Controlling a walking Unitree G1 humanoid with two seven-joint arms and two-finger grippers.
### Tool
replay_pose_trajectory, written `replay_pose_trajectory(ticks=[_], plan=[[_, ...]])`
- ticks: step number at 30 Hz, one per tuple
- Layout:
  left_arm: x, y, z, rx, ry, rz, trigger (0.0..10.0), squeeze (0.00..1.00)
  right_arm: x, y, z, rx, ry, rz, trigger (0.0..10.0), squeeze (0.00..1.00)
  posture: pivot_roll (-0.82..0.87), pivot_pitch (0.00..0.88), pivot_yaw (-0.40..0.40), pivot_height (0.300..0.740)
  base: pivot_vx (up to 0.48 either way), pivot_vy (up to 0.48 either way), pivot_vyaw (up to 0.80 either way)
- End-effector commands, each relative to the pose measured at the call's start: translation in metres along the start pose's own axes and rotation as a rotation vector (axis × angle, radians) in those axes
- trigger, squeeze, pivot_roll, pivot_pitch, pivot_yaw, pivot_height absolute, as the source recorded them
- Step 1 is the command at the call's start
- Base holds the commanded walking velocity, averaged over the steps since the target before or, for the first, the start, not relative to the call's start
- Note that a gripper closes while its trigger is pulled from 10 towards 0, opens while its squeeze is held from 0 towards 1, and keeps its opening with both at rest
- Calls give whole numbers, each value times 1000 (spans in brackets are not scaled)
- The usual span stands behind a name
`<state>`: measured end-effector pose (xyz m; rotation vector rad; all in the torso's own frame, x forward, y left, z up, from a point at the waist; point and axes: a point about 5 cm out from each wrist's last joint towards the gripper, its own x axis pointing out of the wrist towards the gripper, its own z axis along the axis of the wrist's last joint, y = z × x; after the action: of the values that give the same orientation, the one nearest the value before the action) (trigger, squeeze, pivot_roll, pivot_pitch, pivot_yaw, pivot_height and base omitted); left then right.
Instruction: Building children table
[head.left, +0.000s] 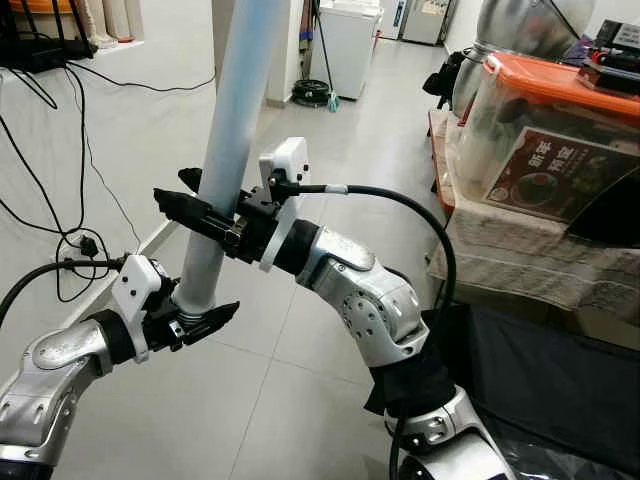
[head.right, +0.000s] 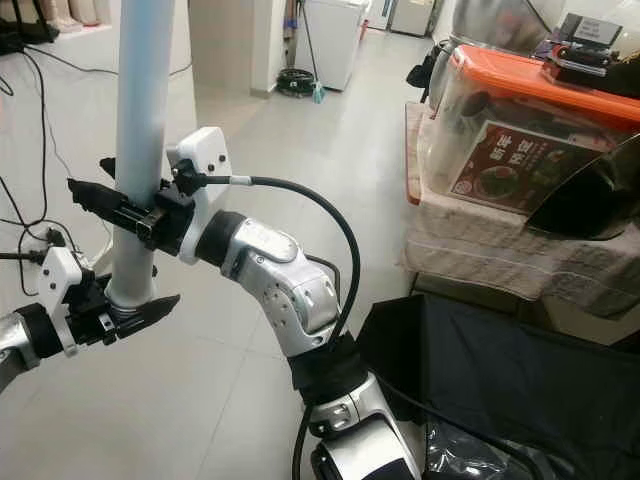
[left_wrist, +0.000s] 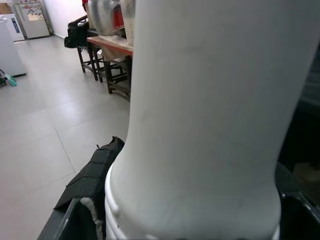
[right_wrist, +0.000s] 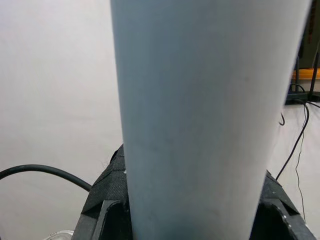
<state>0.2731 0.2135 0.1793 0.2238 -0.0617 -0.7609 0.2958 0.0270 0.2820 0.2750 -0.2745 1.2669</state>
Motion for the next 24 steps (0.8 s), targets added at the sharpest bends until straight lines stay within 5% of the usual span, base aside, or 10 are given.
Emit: replay_pose_trajectory(ticks=[1,3,4,6,7,8,21,22,23,24], plan=[[5,-3,-5,-15,7,-26,0,0,3,8,-6,60,-16,17,0,0,39,0,-84,740,0,0,0],[6,-3,-5,-12,14,-30,0,0,3,6,-8,58,-2,8,2627,0,34,0,-78,740,0,0,0],[8,-2,-6,-9,24,-22,2706,0,2,4,-10,54,23,-14,10000,0,27,0,-72,740,0,0,0],[8,-1,-7,-6,31,-16,2706,0,2,2,-12,51,41,-31,10000,0,27,0,-72,740,0,0,0],[10,0,-9,-8,42,-21,10000,0,1,1,-13,60,46,-42,10000,902,5,0,-51,740,0,0,0],[10,0,-9,-8,44,-24,10000,0,1,1,-14,63,44,-42,10000,1000,5,0,-51,740,0,0,0],[17,3,-6,23,32,-48,10000,0,-10,-7,-16,82,75,-75,10000,1000,-24,0,-24,740,0,0,0],[17,3,-5,25,31,-47,10000,0,-13,-9,-17,94,78,-72,10000,694,-21,0,-28,740,0,0,0],[17,3,-6,27,31,-46,10000,0,-15,-9,-17,109,81,-67,10000,0,-19,0,-29,740,0,0,0],[16,3,-6,28,33,-46,10000,0,-19,-9,-17,130,79,-61,10000,0,-17,0,-30,740,0,0,0]])
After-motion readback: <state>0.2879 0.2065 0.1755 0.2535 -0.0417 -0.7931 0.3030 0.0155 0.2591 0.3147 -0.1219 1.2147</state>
